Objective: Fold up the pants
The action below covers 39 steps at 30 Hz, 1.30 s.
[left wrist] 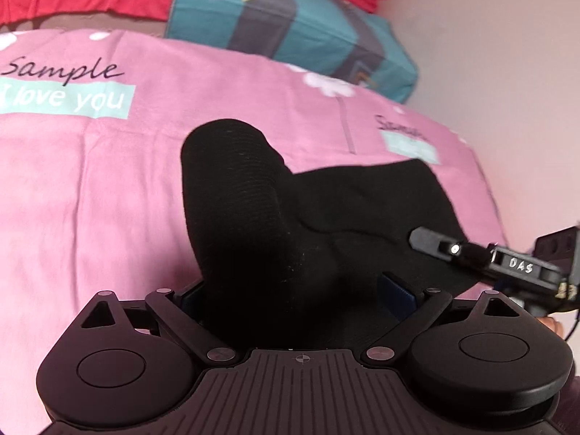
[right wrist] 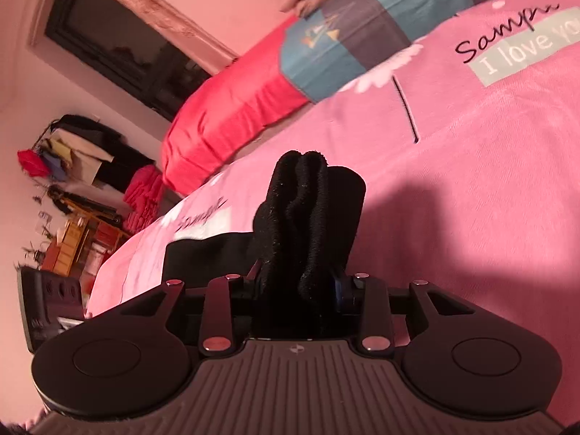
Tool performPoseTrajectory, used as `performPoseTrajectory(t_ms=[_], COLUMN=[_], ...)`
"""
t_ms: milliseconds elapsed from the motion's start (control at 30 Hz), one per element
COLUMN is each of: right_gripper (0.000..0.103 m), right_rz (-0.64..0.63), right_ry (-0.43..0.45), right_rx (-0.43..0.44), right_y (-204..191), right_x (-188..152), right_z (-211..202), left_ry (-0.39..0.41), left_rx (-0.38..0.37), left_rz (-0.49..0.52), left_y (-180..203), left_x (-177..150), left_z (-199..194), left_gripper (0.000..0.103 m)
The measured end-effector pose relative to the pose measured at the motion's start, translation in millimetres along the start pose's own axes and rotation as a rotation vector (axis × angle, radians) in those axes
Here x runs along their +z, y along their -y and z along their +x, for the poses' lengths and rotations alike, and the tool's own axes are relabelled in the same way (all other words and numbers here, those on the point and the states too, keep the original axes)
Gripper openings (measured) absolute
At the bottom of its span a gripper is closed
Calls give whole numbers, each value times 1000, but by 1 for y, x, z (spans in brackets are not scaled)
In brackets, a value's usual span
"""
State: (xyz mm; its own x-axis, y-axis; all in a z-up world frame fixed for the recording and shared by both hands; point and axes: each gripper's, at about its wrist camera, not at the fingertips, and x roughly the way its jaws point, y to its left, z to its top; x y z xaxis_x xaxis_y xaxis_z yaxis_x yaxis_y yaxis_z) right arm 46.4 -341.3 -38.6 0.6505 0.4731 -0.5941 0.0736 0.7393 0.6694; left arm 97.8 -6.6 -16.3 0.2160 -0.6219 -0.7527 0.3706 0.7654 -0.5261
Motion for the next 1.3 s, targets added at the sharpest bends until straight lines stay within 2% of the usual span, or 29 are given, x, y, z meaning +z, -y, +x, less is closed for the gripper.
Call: performPoseTrajectory(t_ms=[100,233,300,333,367,400,433,467,567,633,700,800,867,900,933,1000,1033,1133,1200,1300], right_gripper=[39,41,46,52,65,64,65,67,72,72,72,71,68,68,71,71,71,73,74,76], right_rz=[63,172,235,241,247,274,295,273,118,-18,-157,-315,-299,-238,-126,127,163,108,33,-30], right_ry=[-1,-12,-38,-54,-52,-6,32,74,195,234,229,159,105,97,107,161,180,183,133,73], right_rx=[27,34,-34,-129,-224,-194,-201,-243,-384,-432,-460,-470,-464,-480,-474,-406,-400,-456,-432,-479], right_y=[-10,-4,14,21,27,29,26,18,-12,-36,-58,-78,-65,-47,-30,-2,0,-16,-32,-37], right_x=[-34,-87,-115,-126,-135,-141,-142,-141,-133,-129,-132,-141,-141,-143,-136,-128,-127,-137,-149,-169], right_z=[-32,-59,-54,-50,-48,-53,-60,-67,-82,-82,-70,-35,-10,-11,-14,-36,-43,-53,-48,-47], left_ry=[-2,-67,-115,-145,-171,-183,-170,-163,-147,-136,-142,-139,-134,-134,-133,-135,-135,-131,-128,-126], left_rx=[-11,-2,70,136,203,234,227,217,242,281,311,348,370,376,381,390,395,410,416,426], left_rz=[31,32,23,15,18,23,10,-4,26,74,102,131,145,148,150,158,164,175,179,183], left_y=[10,1,-9,-13,-16,-18,-19,-19,-10,-2,4,8,9,9,10,11,12,16,16,16], left_x=[-24,-62,-76,-83,-88,-92,-95,-96,-96,-98,-98,-97,-96,-96,-95,-94,-95,-95,-96,-97], left_z=[-26,-34,-17,-7,2,7,6,3,-3,-5,0,6,11,12,12,12,12,15,17,16], left_gripper=[103,103,103,103,103,103,103,103,103,103,103,103,103,103,103,103,103,103,103,103])
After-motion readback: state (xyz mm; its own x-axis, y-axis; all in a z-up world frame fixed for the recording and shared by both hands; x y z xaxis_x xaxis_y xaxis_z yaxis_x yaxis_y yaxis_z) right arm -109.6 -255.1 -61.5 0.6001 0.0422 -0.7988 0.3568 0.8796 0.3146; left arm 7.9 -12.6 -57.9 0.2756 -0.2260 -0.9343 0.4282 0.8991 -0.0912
